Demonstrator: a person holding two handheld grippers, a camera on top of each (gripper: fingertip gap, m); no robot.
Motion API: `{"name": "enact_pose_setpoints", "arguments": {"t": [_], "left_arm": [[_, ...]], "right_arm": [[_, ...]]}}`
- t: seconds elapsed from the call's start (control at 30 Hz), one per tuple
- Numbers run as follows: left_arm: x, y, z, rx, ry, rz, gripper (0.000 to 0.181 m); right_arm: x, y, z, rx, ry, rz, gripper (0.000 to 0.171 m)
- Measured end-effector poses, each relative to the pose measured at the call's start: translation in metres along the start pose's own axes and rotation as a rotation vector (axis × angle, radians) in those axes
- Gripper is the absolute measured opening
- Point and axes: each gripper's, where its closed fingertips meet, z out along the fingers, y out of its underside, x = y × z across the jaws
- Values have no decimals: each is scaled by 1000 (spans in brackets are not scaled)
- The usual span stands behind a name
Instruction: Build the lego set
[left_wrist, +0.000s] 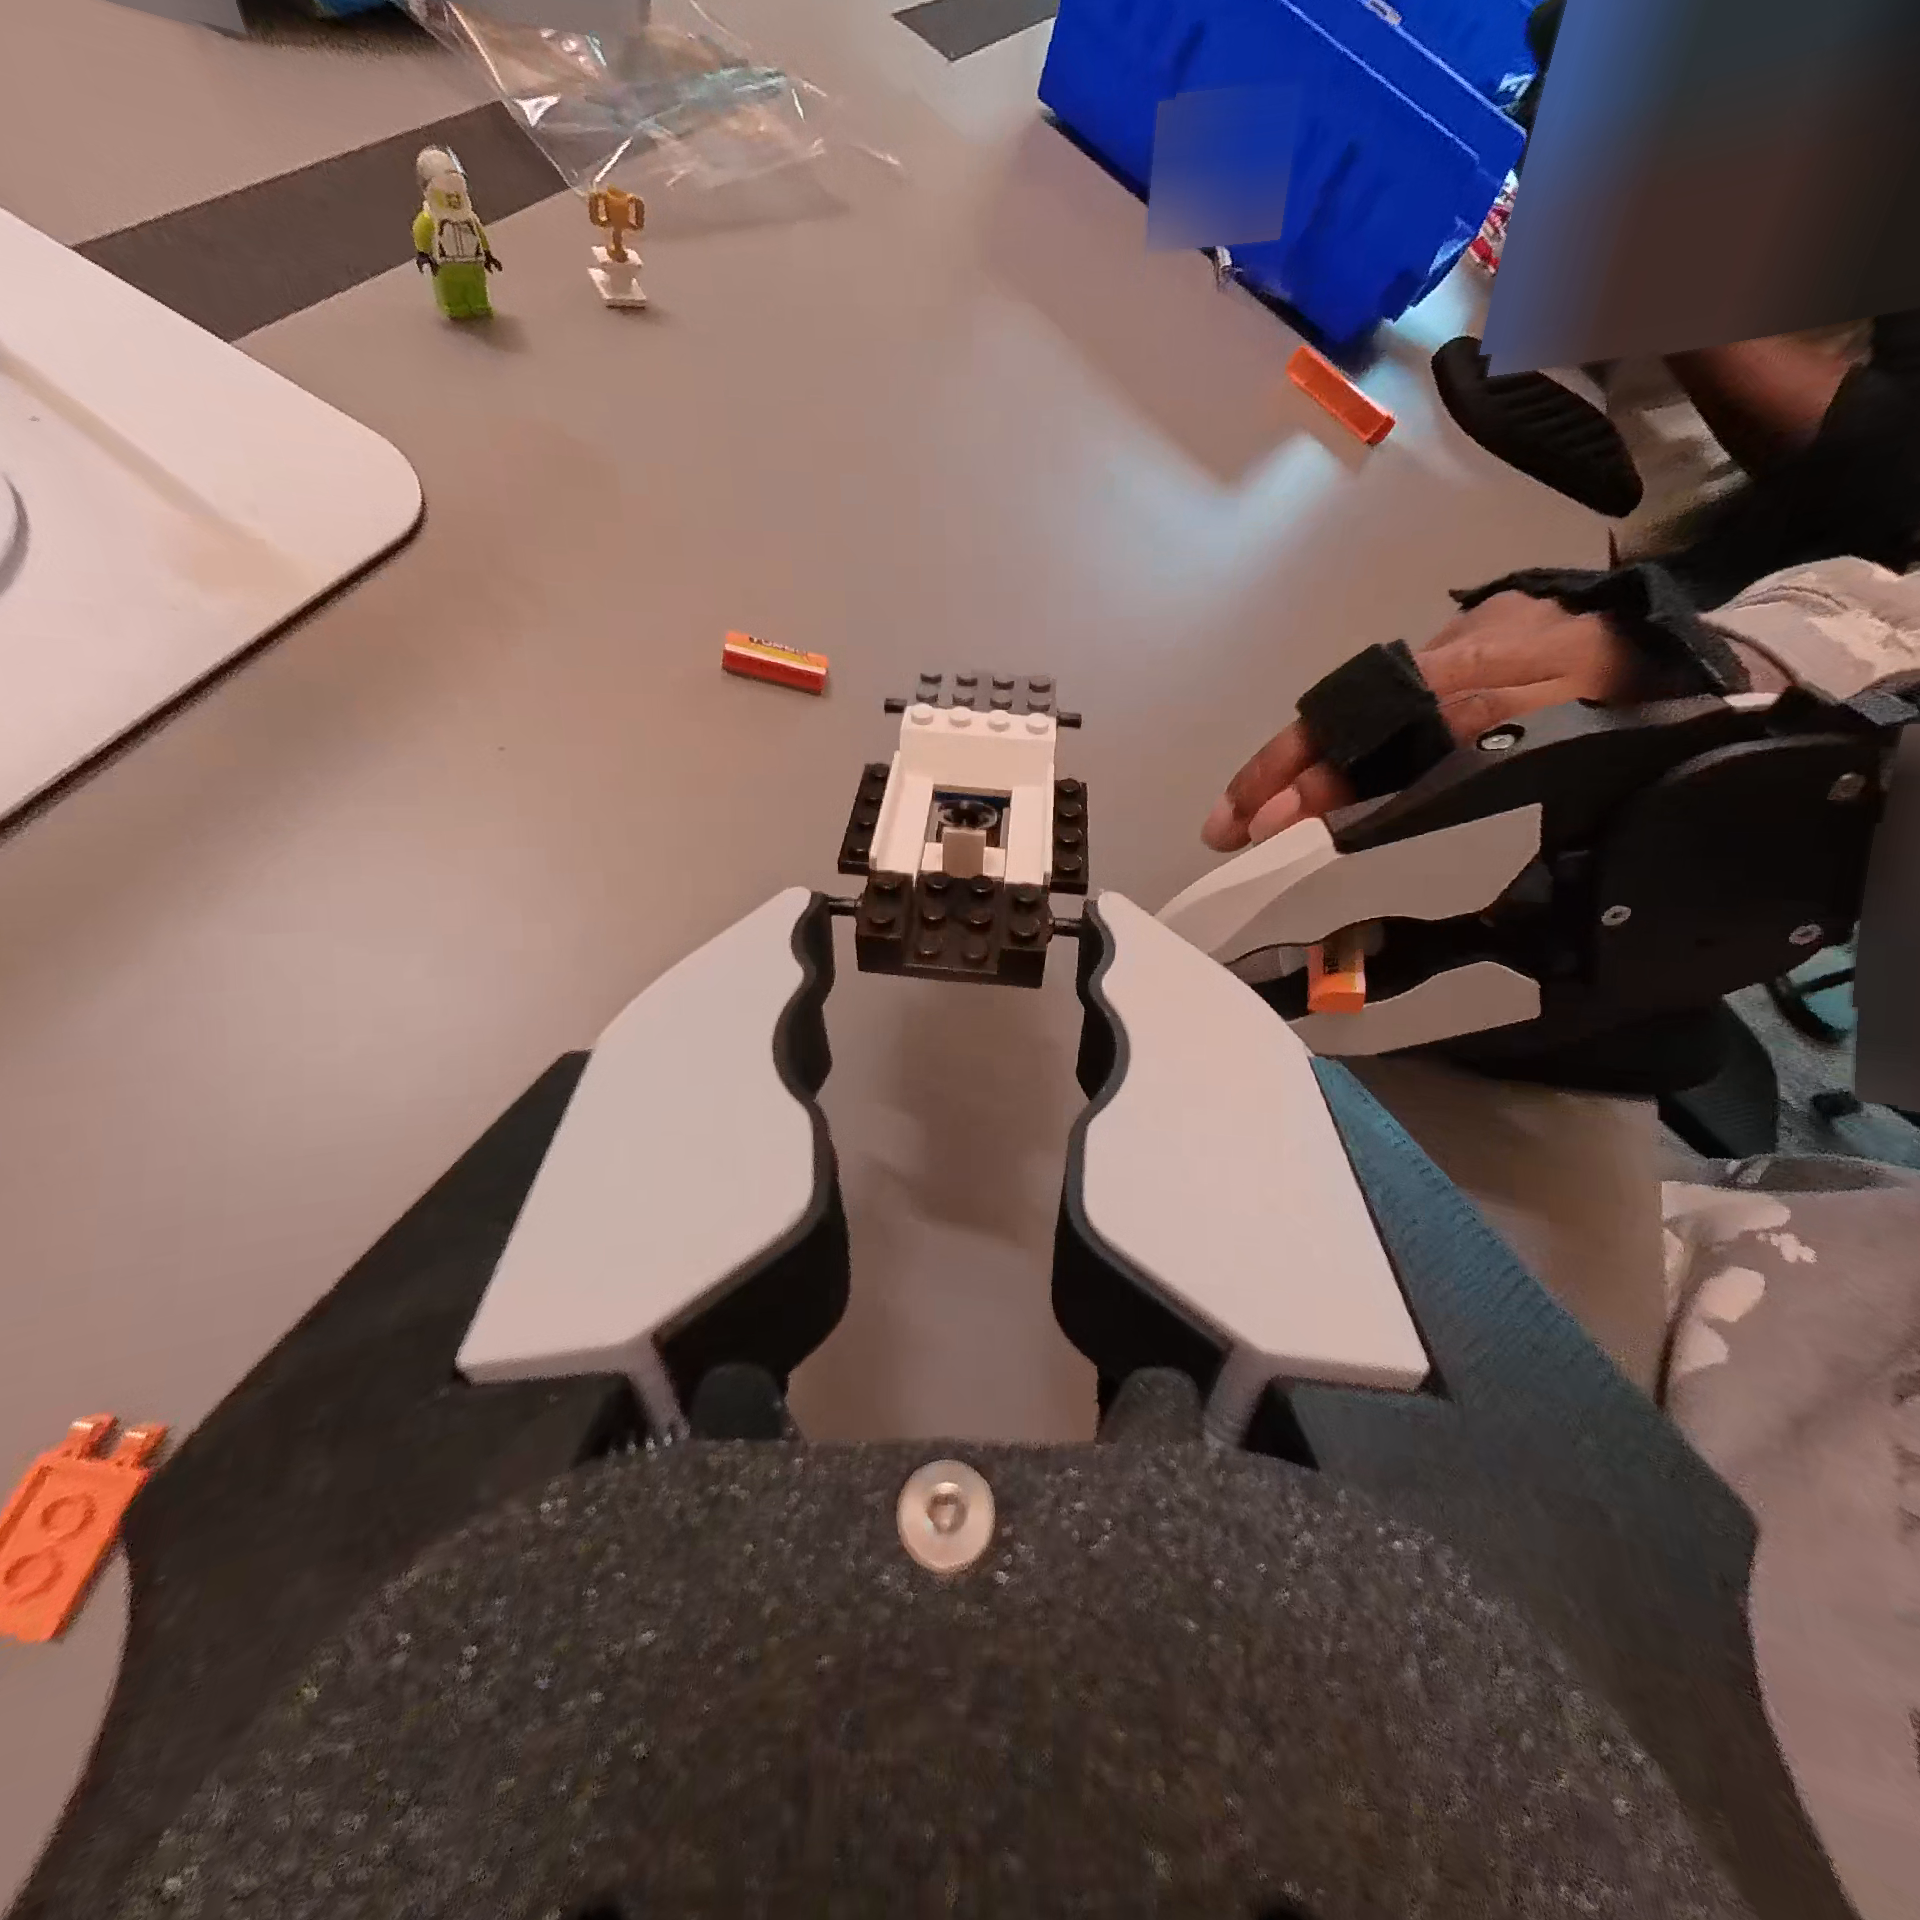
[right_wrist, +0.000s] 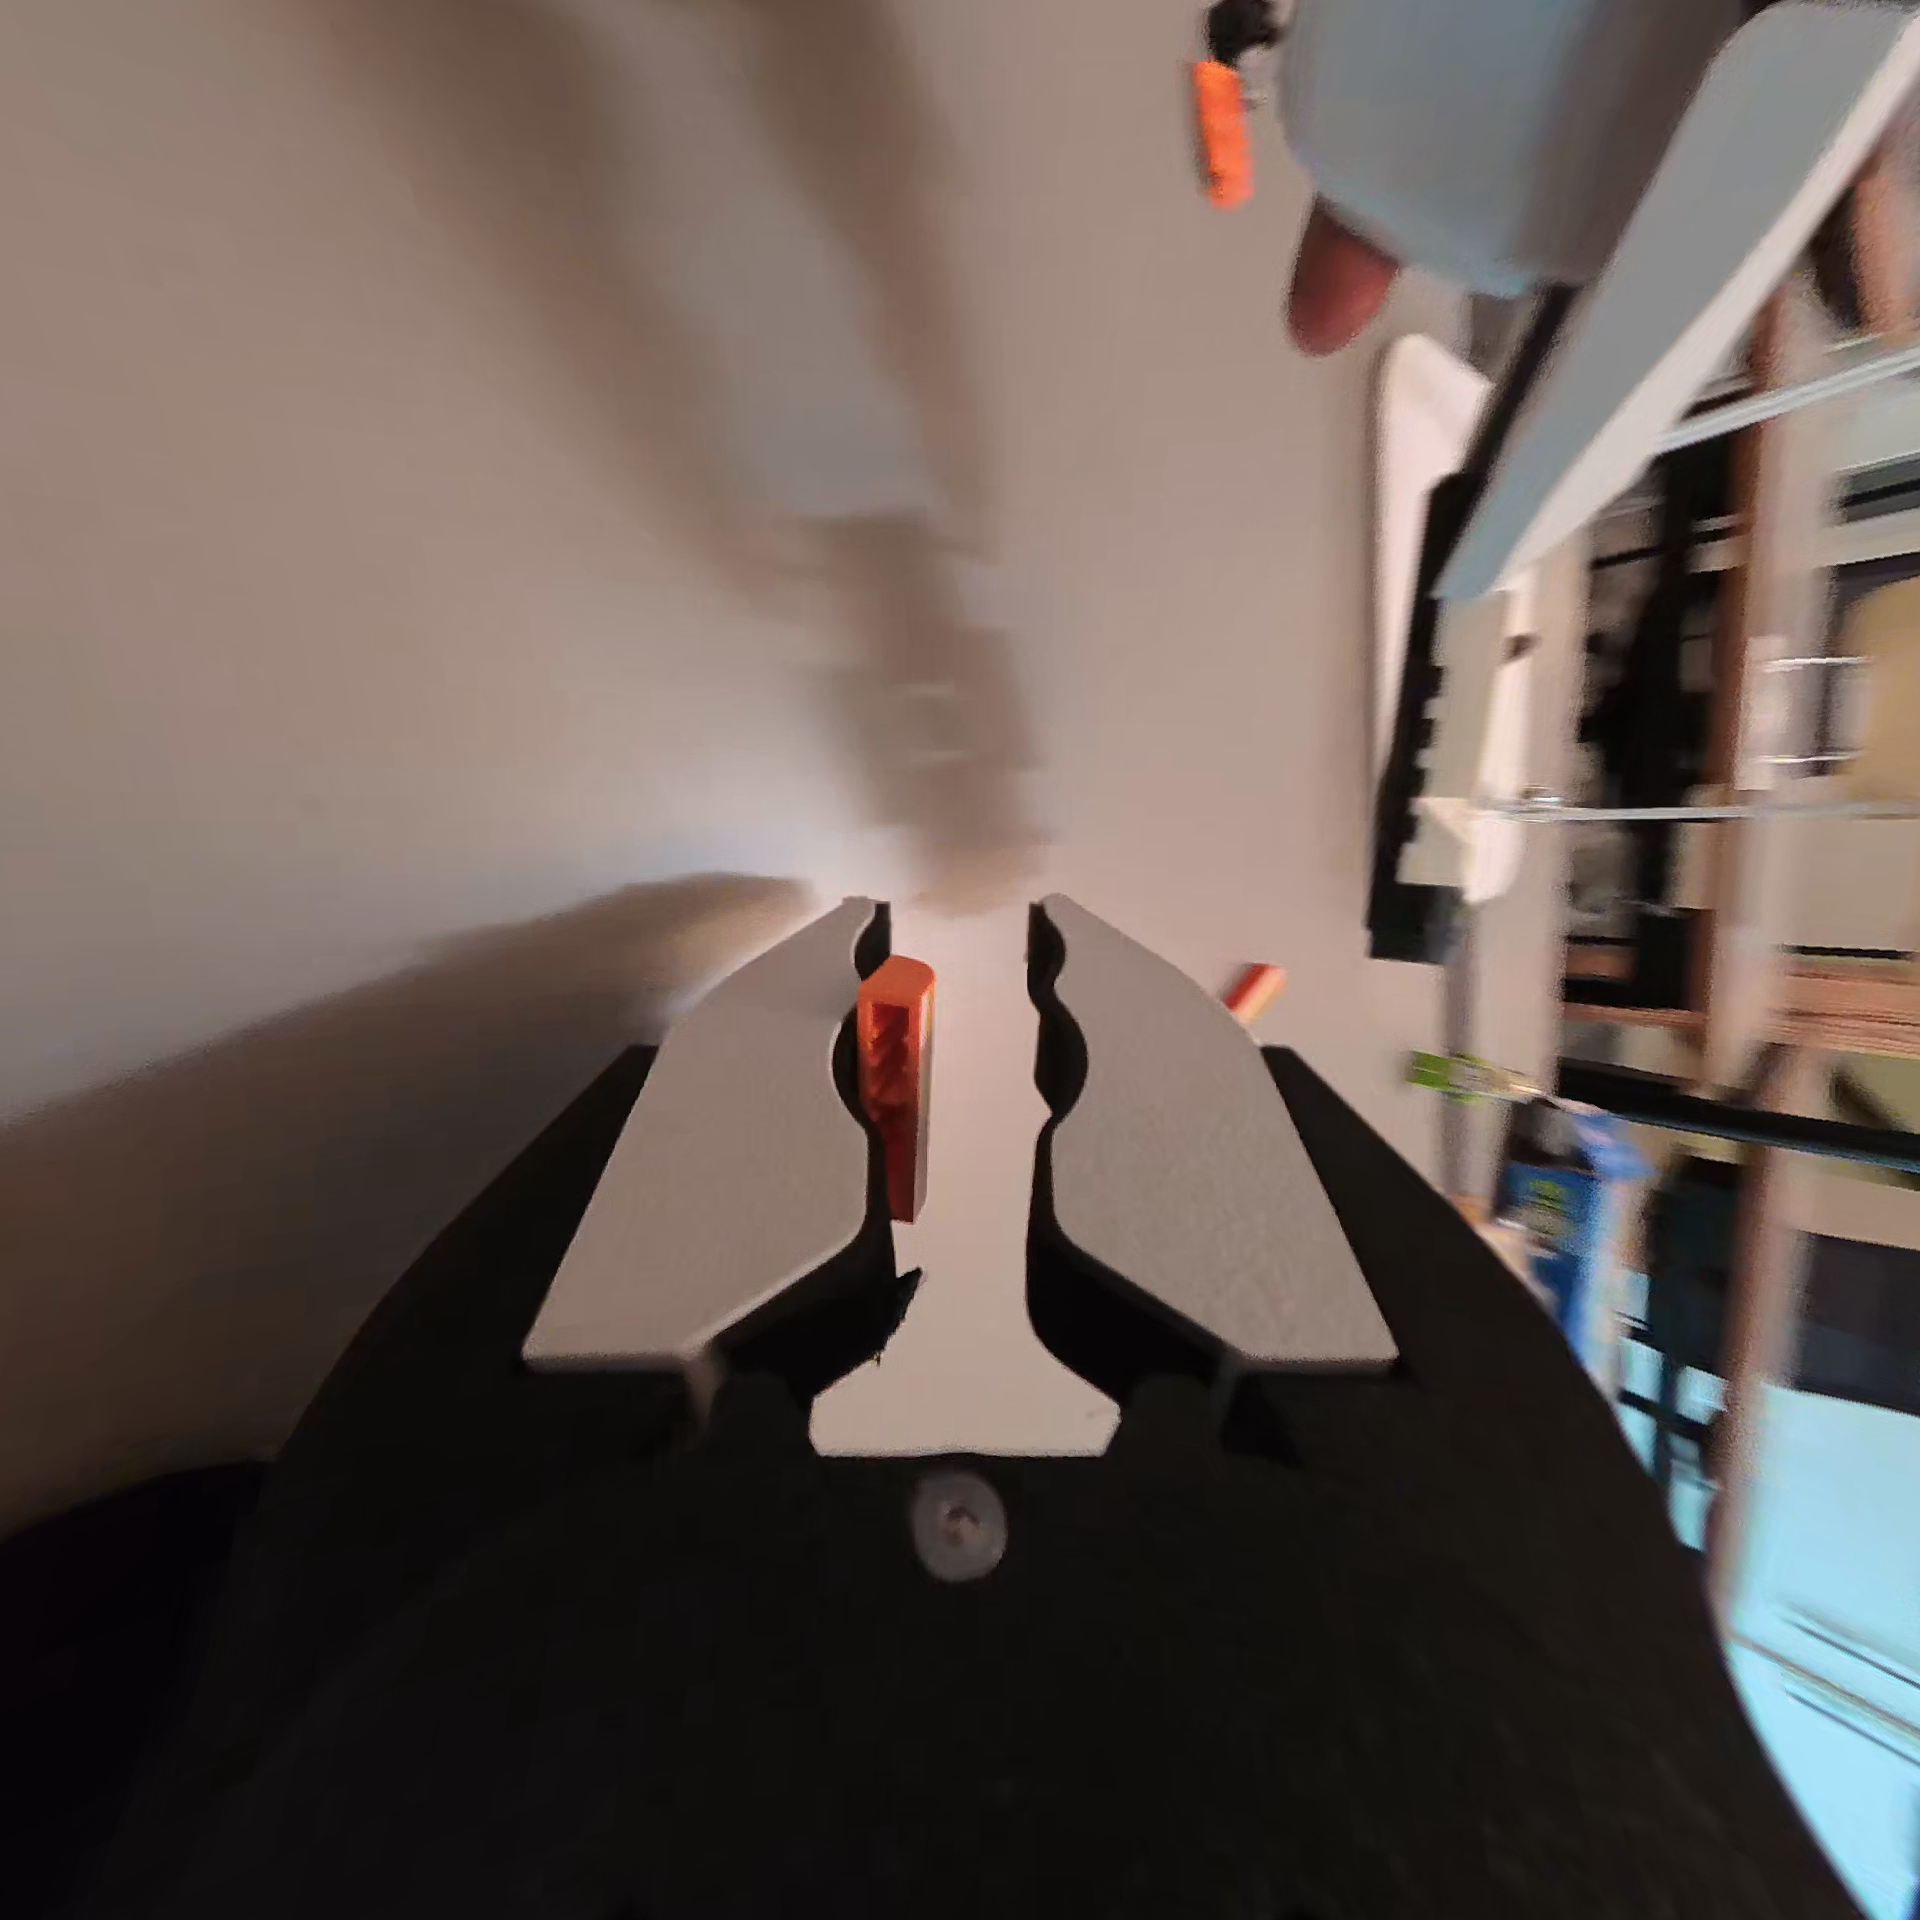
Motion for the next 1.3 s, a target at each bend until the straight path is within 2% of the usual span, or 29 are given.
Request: {"name": "enact_pose_setpoints", "arguments": {"t": [0.17,0.33,0.5,0.63,0.8,0.93,1.13,1.2,1.3], "left_arm": [[4,3,2,22,5,39,45],[6,5,3,31,7,67,45],[8,9,2,33,13,71,45],[9,10,2,39,26,68,45],[15,13,5,31,50,84,45],[17,18,7,17,60,94,45],[14,19,3,18,50,96,45],[12,19,2,21,50,90,45],[11,20,3,20,51,90,45]], "right_arm": [[-18,1,2,8,-78,35,28],[-27,1,1,23,-87,67,32],[-18,8,-13,79,-85,176,35],[-12,24,-33,127,-182,315,33],[-23,51,-37,62,-342,381,31],[-25,48,-28,19,-459,335,36],[-40,55,-13,-176,-672,166,42],[-42,55,-9,-203,-693,138,33],[-36,49,-4,-168,-671,105,33]]}}
